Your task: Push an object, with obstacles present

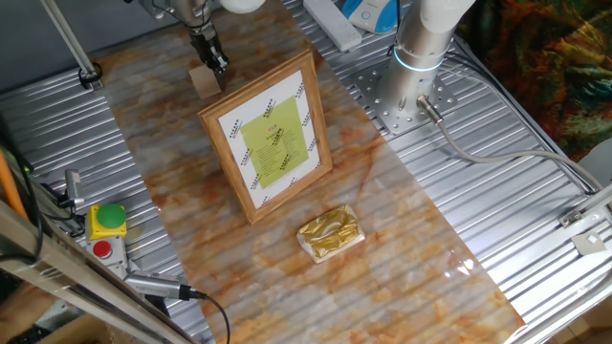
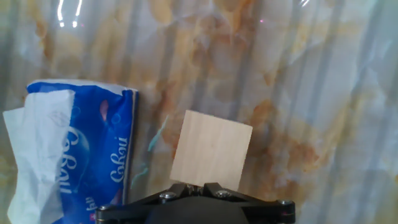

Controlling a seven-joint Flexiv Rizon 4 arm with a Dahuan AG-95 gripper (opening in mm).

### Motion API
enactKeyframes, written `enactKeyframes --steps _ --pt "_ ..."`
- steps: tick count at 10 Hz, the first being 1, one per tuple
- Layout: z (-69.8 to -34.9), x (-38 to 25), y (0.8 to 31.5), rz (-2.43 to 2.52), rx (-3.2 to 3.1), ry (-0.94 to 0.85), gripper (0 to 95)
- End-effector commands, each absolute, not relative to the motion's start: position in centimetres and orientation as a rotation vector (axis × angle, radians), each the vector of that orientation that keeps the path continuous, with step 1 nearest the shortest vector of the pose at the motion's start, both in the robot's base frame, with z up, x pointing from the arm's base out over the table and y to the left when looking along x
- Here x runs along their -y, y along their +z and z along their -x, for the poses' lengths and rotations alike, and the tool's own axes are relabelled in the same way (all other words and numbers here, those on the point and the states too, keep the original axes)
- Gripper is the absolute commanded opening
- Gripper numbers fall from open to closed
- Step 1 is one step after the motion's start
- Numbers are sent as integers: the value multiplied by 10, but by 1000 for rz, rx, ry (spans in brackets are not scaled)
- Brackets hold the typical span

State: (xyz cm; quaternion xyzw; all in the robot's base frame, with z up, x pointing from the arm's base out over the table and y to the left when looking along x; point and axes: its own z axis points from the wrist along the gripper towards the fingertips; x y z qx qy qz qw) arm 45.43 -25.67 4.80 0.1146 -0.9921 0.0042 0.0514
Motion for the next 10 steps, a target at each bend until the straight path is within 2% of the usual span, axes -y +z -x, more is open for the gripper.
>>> enactKeyframes --steps 1,10 --pt "-456 255 48 -346 3020 16 0" --pt "-471 243 48 -330 3026 21 0"
